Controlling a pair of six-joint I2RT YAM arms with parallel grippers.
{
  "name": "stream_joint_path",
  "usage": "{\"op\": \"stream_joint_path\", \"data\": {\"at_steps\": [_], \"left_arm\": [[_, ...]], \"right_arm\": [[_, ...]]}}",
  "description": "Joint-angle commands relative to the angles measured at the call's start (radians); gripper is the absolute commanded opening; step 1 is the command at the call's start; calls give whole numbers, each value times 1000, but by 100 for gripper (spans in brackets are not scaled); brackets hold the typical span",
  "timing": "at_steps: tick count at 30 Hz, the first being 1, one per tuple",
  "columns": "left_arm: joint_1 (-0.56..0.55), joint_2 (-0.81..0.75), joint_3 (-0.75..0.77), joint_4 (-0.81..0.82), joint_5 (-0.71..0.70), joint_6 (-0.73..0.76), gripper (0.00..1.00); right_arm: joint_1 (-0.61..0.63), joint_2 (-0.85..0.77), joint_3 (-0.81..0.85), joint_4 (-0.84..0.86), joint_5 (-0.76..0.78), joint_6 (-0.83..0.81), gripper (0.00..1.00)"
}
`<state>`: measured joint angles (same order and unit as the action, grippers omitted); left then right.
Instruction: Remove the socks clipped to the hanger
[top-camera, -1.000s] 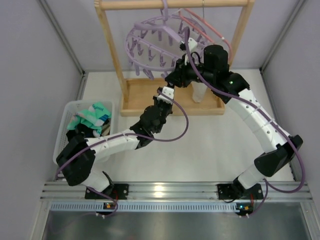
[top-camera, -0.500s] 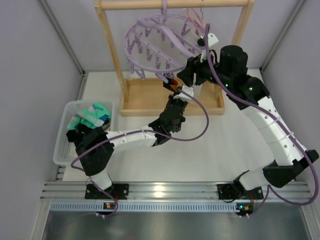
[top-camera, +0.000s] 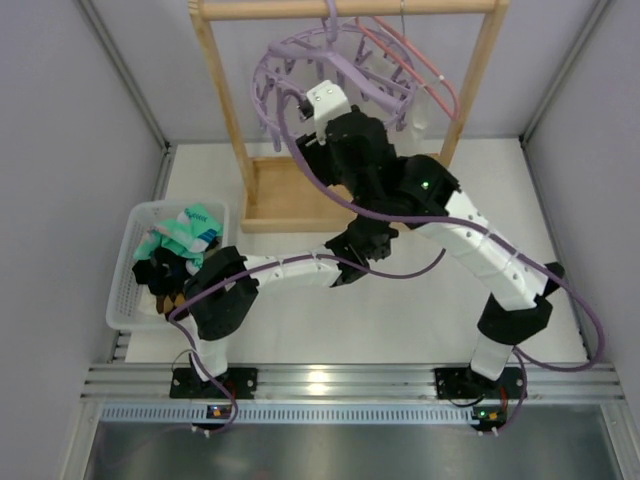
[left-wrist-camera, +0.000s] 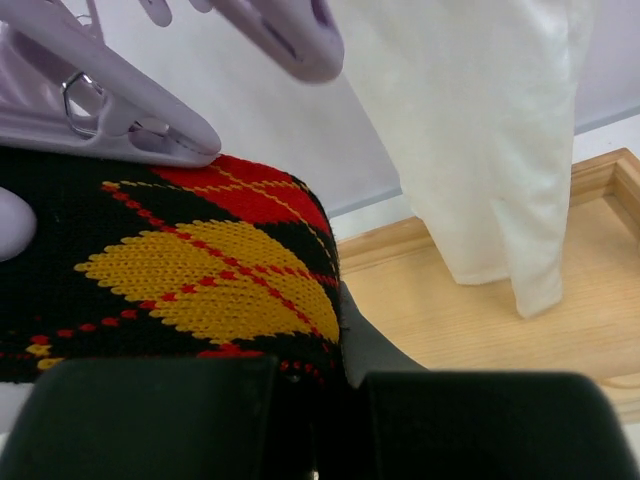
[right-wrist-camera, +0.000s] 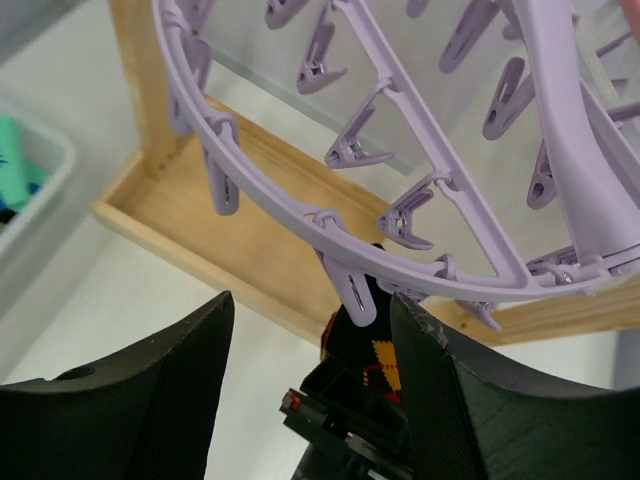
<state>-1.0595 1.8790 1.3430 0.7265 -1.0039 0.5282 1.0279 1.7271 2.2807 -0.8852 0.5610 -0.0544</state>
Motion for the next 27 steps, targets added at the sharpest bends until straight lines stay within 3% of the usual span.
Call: {"op": "stream_joint_path", "data": {"at_steps": [1,4,13,17,27], "left_arm": [[-8,11,56,57,-36,46,0],[-10,19,64,57,-32,43,0],[-16,22,70,57,-19,26,0],[-19,20,71,59,-19,13,0],[-19,20,59,59,-10,-23,0]], "right_arm": [[66,64,43,-48,366,-81,62],[106,103,40,-8,500,-139,61],[133,154,-62,193,664,-300,55],[130,169,-79,276,695,-363,52],[121,193,-110,308,689,-312,53]]}}
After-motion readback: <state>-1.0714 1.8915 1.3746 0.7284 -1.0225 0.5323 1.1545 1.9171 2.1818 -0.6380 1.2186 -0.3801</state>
